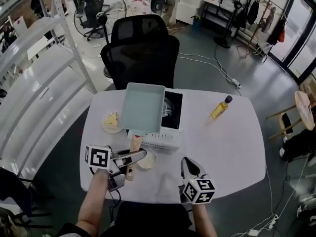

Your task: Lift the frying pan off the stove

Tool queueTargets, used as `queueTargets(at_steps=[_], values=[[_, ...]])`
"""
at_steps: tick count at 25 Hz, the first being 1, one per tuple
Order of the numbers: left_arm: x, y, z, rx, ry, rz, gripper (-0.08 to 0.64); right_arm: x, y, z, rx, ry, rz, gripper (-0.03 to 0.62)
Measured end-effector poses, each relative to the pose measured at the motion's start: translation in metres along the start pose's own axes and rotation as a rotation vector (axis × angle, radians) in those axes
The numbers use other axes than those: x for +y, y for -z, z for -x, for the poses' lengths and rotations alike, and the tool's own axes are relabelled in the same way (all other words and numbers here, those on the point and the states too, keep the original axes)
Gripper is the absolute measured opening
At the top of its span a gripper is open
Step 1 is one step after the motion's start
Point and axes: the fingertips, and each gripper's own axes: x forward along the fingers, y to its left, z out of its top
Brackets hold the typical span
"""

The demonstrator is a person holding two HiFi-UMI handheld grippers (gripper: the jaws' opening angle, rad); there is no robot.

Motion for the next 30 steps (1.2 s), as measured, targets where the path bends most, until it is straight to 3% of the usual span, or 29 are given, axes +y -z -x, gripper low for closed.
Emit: queueTargets(at_steps=[5, 13, 30], values=[[-0.002, 0.014, 0.028, -0.068, -0.019, 0.035, 0.094, 0.015, -0.001, 0.010, -0.010, -0.032, 0.026, 0.006], [-0.004, 0.031, 0.079, -0.152, -0.079, 0.015, 0.094, 0.046, 0.006, 0.025, -0.011, -0.075, 0.074, 0.006], [-0.009, 0.122, 0.158, -0.303, -0.183, 0.092, 0.092, 0.097, 0.018, 0.062, -0.060, -0.171, 0.201, 0.005]])
